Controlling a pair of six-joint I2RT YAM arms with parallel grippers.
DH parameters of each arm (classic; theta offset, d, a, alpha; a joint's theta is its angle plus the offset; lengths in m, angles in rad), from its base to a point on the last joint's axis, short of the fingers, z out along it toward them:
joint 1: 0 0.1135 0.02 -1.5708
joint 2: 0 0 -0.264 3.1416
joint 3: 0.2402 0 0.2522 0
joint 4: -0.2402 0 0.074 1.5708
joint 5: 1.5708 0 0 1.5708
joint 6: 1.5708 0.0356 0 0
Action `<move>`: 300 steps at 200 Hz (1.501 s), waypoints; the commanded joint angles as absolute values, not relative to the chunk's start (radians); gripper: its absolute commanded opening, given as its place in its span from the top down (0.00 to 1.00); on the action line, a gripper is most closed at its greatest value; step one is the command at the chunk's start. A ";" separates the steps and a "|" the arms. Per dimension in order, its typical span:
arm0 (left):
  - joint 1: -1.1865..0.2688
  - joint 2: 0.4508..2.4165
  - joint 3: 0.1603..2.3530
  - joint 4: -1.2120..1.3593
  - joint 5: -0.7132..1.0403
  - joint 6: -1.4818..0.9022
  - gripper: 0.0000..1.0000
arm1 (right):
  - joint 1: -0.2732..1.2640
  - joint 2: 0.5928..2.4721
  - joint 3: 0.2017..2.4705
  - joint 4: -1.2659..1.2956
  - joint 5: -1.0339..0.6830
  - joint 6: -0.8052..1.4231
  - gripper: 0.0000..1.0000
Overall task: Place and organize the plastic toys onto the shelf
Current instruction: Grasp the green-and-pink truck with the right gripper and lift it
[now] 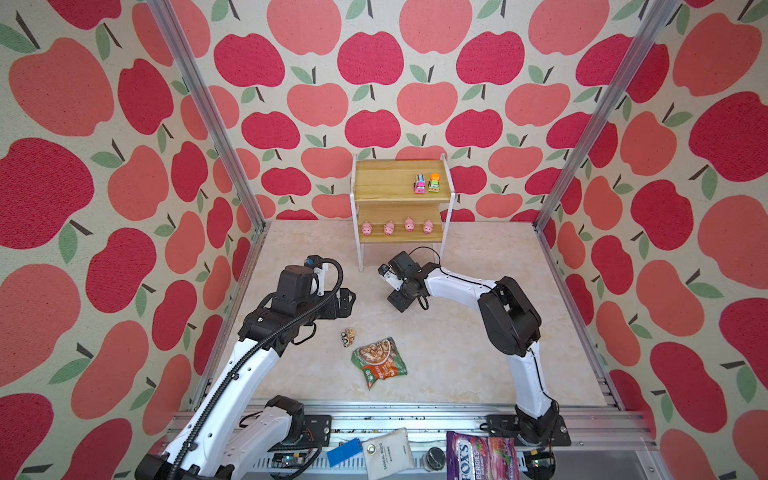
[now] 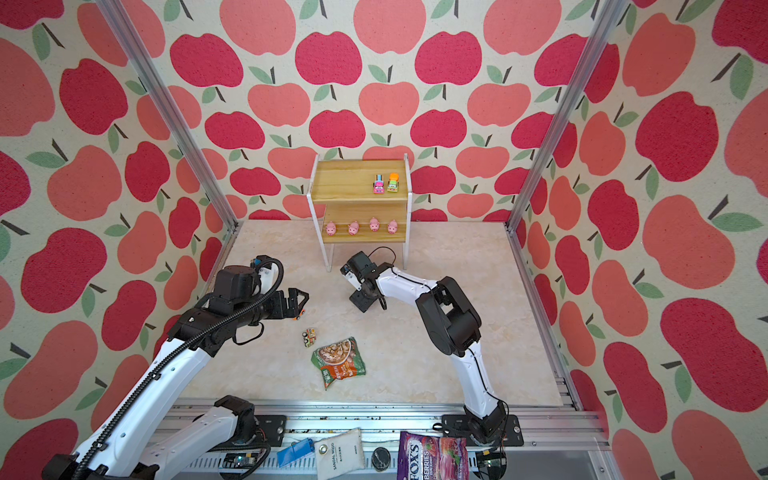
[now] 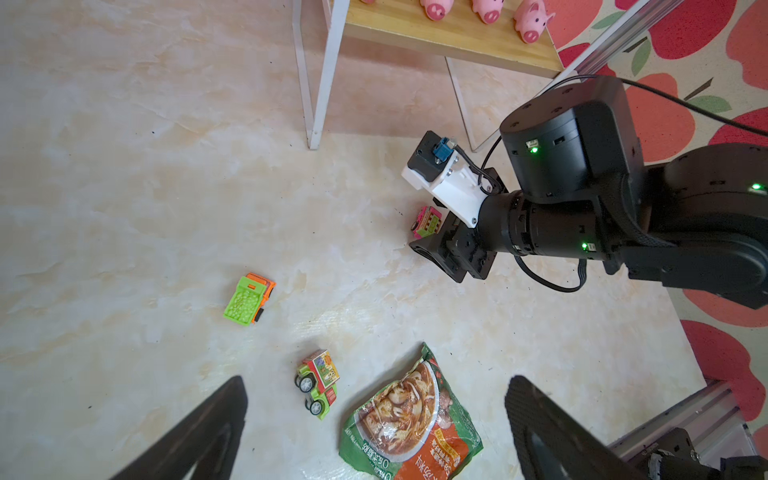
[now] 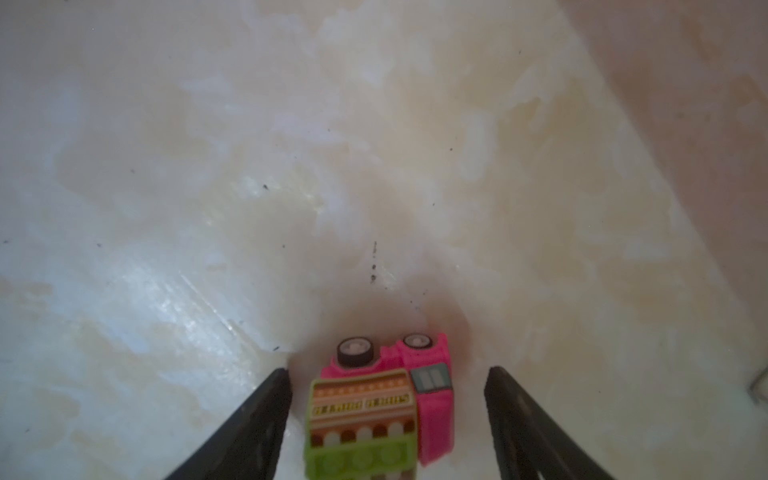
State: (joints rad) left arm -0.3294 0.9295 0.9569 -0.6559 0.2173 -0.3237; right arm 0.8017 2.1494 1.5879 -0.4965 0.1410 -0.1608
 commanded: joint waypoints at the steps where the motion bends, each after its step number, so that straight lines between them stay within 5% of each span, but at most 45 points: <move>1: -0.331 0.911 0.986 -0.675 0.220 -0.342 0.01 | 0.790 2.172 1.614 -0.541 0.133 -0.161 0.30; 48: -0.331 0.896 0.981 -0.667 0.216 -0.351 0.01 | 0.782 2.170 1.610 -0.532 0.116 -0.149 0.53; 87: -0.331 0.877 0.968 -0.670 0.210 -0.353 0.01 | 0.781 2.092 1.568 -0.519 0.121 -0.121 0.61; 205: -0.506 0.834 0.848 -0.556 0.140 -0.351 0.01 | 0.741 1.620 0.988 -0.578 0.355 0.372 0.63; 300: -0.635 0.849 0.836 -0.523 0.057 -0.337 0.01 | 0.745 1.738 1.032 -0.651 0.372 0.778 0.62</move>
State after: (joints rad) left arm -0.6281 0.8562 0.8371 -0.5392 0.0834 -0.3470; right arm 0.7395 1.6684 0.9455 -0.5819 0.3679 0.6376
